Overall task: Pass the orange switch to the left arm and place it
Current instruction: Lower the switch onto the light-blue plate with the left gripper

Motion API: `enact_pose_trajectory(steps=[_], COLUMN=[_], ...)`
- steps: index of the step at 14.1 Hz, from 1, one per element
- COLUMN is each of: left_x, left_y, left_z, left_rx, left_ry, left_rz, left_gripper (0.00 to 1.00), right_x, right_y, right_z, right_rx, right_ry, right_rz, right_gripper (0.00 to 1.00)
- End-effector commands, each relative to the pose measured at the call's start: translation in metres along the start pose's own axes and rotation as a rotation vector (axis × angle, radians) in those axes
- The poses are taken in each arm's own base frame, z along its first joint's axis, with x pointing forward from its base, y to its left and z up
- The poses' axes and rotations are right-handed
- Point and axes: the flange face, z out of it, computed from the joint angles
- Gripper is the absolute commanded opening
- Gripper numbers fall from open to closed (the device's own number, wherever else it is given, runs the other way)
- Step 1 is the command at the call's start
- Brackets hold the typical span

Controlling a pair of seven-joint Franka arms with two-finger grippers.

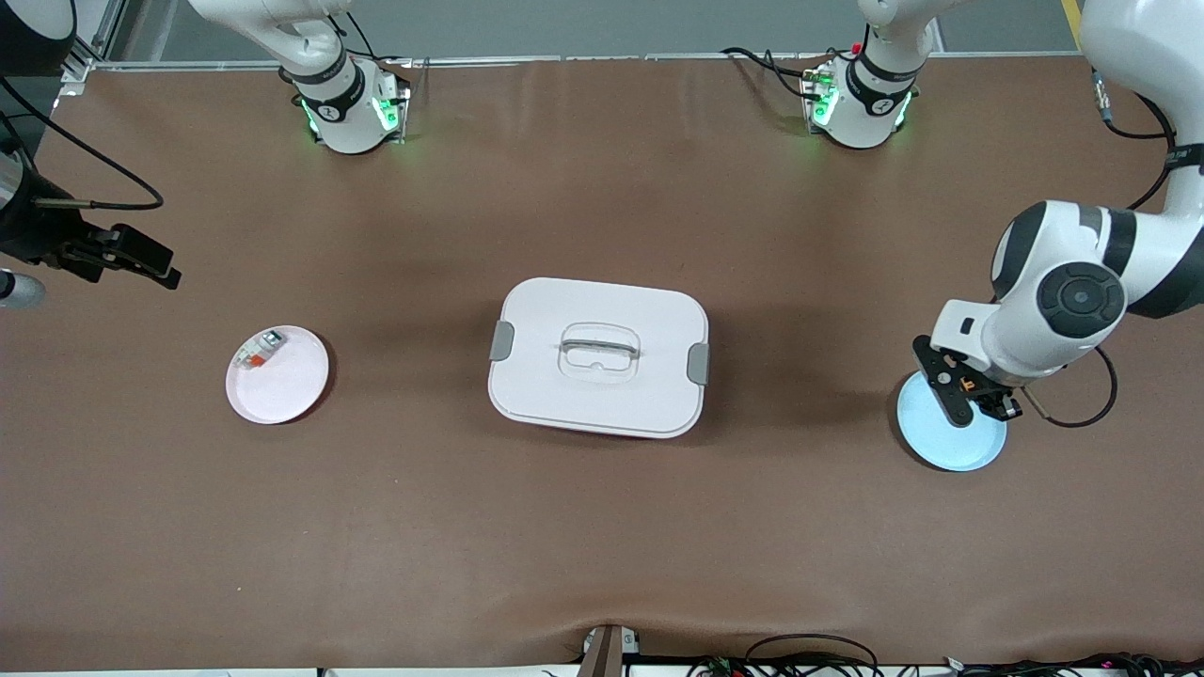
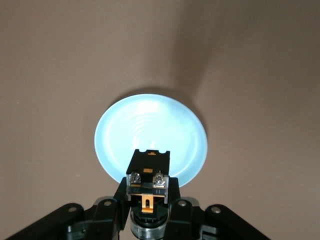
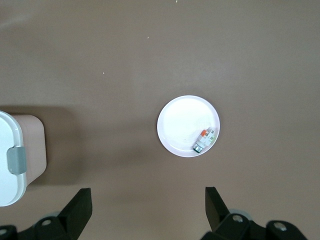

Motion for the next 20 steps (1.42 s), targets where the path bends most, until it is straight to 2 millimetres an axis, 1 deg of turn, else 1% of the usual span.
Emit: enact_pose_trajectory(steps=[1,2,4,6,8,11,12,13,15,16,17,18,20], left_x=[-0.013,-0.017,-0.034,-0.042,-0.041,-0.041,-0.044,-0.043,-0.041,-0.039,-0.038,-0.038,-0.040], left_y=[-0.016,-0.019,-0.027,-0.028,-0.026,-0.019,-0.017,-0.014,-0.012,-0.011,-0.010,-0.011,-0.015], left_z=[0.025,0.037,0.064,0.089,0.112,0.142,0.148,0.149,0.154,0.153,0.154,0.154,0.144], left_rx=[0.021,0.027,0.026,0.014,0.012,-0.001,0.001,-0.002,-0.011,-0.011,-0.013,-0.011,0.006], left_ry=[0.013,0.030,0.065,0.097,0.110,0.129,0.139,0.141,0.144,0.143,0.143,0.143,0.140], left_rz=[0.076,0.113,0.146,0.148,0.167,0.178,0.173,0.175,0.178,0.183,0.185,0.189,0.176], left_gripper=[0.00,0.00,0.00,0.00,0.00,0.00,0.00,0.00,0.26,0.37,0.76,1.00,1.00], right_x=[-0.001,-0.001,-0.001,-0.001,0.000,0.001,0.001,0.002,0.002,0.002,0.002,0.002,0.002], right_y=[0.000,0.000,-0.001,-0.003,-0.005,0.001,0.002,0.008,0.012,0.013,0.010,0.011,0.011], right_z=[-0.013,-0.013,-0.012,-0.012,-0.012,-0.012,-0.012,-0.013,-0.015,-0.015,-0.015,-0.015,-0.015], right_rx=[-0.019,-0.017,-0.015,-0.008,-0.008,-0.007,-0.007,-0.007,-0.001,0.000,0.000,0.000,0.000], right_ry=[0.016,0.017,0.015,0.016,0.018,0.015,0.015,0.016,0.020,0.020,0.020,0.020,0.020], right_rz=[-0.011,-0.010,-0.011,-0.011,-0.013,-0.002,-0.002,0.007,0.015,0.016,0.010,0.010,0.012], right_gripper=[1.00,1.00,1.00,1.00,1.00,1.00,1.00,1.00,1.00,1.00,1.00,1.00,1.00])
